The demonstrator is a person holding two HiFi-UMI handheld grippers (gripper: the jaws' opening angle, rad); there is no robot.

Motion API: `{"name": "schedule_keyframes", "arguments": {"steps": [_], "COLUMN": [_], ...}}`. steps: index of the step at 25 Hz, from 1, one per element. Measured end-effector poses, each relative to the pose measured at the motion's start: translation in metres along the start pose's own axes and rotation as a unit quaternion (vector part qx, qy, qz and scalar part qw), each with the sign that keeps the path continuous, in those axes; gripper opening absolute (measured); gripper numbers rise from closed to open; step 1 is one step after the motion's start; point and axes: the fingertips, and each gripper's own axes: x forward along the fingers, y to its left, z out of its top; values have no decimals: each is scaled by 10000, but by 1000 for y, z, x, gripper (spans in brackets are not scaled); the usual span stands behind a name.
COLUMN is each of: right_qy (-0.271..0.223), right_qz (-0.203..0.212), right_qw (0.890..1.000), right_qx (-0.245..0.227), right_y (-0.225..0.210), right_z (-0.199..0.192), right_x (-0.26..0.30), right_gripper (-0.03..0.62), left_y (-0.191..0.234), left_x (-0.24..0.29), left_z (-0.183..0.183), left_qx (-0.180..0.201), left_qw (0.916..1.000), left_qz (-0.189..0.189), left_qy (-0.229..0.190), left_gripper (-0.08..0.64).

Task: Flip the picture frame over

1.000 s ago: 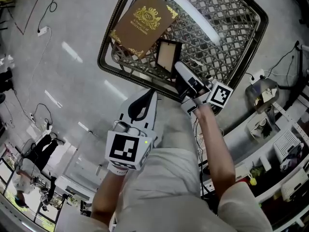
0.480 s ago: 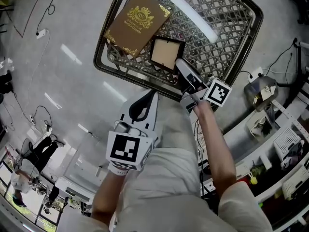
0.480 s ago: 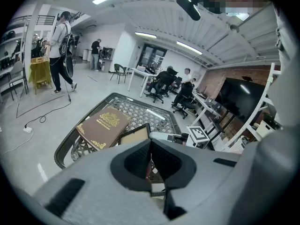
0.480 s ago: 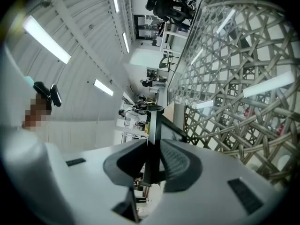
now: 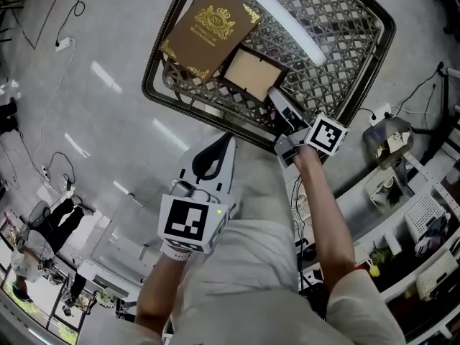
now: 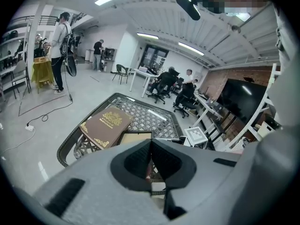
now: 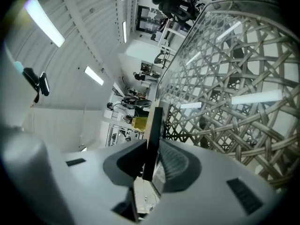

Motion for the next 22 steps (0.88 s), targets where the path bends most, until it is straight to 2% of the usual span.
{"name": "schedule_keyframes", "arguments": {"steps": [9, 13, 18, 22], "right_qy": [293, 321, 521, 727], "right_qz": [-944, -1425, -1972, -2482], "right_qw": [9944, 9877, 9717, 9507], "right_qx": [-376, -562, -1189, -1709], "right_y": [-37, -51, -58, -64], "right_z": [-10, -10, -10, -6], "right_x": [-4, -5, -6, -12], "right_gripper": [92, 94, 128, 156], "left_y": [4, 5, -4, -9], "left_x": [-2, -2, 0, 4], "left_z": [-2, 0, 4, 12], "left_qx": [-39, -28, 55, 91], "left_qw": [10000, 9999, 10000, 9999], "left_qz": [80, 99, 9, -109], "left_qy": [-7, -6, 39, 13], "left_gripper": [25, 26, 25, 25]}}
